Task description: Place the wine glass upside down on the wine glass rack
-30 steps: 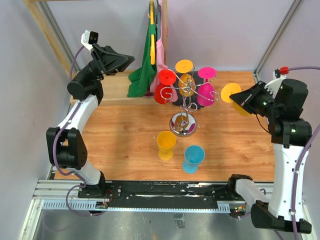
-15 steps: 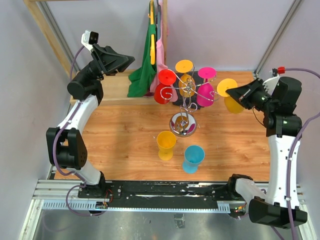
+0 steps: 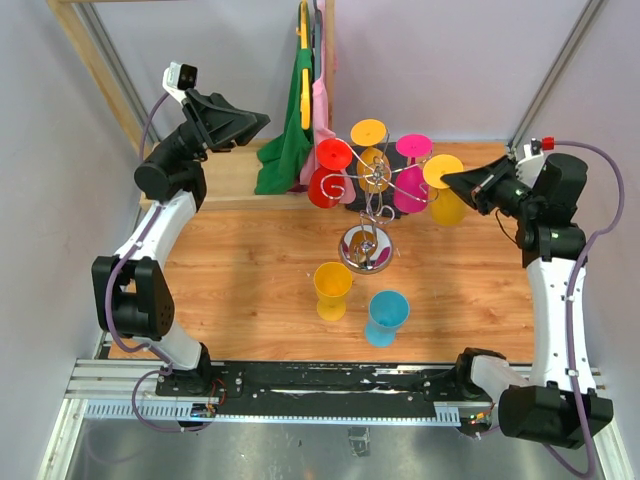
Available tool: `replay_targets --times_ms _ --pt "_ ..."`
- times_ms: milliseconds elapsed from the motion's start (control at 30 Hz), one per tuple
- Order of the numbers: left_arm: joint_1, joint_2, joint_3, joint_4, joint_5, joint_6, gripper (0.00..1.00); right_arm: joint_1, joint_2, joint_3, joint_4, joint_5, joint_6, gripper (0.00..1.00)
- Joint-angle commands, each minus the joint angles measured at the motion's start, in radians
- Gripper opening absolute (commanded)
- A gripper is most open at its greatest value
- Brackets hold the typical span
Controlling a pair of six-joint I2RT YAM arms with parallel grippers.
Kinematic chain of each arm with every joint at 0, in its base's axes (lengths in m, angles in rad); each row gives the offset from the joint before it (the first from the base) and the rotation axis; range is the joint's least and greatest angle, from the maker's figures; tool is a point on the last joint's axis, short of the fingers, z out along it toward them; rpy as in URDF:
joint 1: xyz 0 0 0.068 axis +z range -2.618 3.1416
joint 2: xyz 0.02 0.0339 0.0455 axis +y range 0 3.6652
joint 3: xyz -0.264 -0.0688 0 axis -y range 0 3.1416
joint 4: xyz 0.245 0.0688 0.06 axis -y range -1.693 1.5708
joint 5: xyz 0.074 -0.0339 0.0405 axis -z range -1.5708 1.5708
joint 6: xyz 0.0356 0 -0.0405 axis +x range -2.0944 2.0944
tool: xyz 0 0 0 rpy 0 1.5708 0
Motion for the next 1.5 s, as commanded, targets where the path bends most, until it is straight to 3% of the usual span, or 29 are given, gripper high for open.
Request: replay_targets --times_ms 0,833,1467 --pt "0.006 -0.034 0.004 0.118 0.014 -0.114 0.47 -0.019 0.002 -0.025 0.120 -0.071 0.100 0.01" --pt "0.006 -0.038 -0.017 0.122 0.002 -0.108 0.47 0.000 0.032 -0.054 0.126 -0.172 0.175 0.01" --pt "0.006 -0.051 -0.030 0.142 -0.003 -0.121 0.47 0.091 0.035 -0.088 0.161 -0.192 0.186 0.01"
